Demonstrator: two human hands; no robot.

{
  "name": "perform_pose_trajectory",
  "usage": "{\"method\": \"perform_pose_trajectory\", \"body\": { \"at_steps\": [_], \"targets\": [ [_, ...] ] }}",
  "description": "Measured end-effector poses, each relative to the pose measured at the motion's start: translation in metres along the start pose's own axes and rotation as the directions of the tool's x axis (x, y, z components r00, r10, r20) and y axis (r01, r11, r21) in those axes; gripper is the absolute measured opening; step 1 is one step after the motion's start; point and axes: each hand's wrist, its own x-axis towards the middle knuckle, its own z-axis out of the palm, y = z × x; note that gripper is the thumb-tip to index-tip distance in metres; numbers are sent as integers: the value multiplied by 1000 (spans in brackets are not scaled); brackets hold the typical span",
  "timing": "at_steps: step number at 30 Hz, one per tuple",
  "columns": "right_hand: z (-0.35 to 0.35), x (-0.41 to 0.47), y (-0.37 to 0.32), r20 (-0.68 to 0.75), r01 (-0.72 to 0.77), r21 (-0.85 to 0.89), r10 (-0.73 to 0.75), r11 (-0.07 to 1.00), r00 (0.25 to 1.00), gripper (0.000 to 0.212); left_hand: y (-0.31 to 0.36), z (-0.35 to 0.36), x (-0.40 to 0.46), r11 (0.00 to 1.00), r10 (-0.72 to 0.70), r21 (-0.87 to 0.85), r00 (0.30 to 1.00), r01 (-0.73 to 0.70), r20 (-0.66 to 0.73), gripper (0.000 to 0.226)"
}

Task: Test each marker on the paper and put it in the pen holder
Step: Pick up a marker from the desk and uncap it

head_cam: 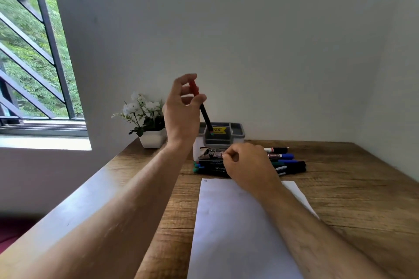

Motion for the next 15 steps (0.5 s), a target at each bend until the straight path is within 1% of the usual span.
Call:
{"method": "perform_pose_trajectory", "body": {
  "at_steps": [4, 6, 7, 8, 10, 12, 15],
  "targets": [
    [0, -1, 1, 9, -8, 10, 8, 1000, 1000, 17, -8, 13, 13, 995, 49, 87, 994, -40, -102, 41],
    [1, -1, 1, 22, -17, 8, 17, 1000, 1000, 17, -15, 17, 18, 982, 129, 158, 982, -106, -138, 43],
    [1, 0, 1, 22, -22, 4, 21, 1000, 1000, 16, -21, 17, 21, 972, 157, 195, 978, -129, -134, 44],
    [1, 0, 1, 19, -26, 1, 26, 1000, 999, 16, -26, 18, 23, 966, 156, 227, 981, -127, -114, 44],
    [1, 0, 0, 13, -28, 7, 28, 1000, 1000, 16, -34, 18, 26, 947, 94, 314, 994, -72, -55, 44],
    [1, 0, -1, 13, -23, 21, 23, 1000, 1000, 17, -43, 16, 30, 901, 34, 432, 999, -33, 6, 45],
    [1, 1, -2, 14, -20, 28, 19, 999, 1000, 17, -53, 14, 41, 847, -61, 531, 989, -20, 135, 47]
  ]
}}
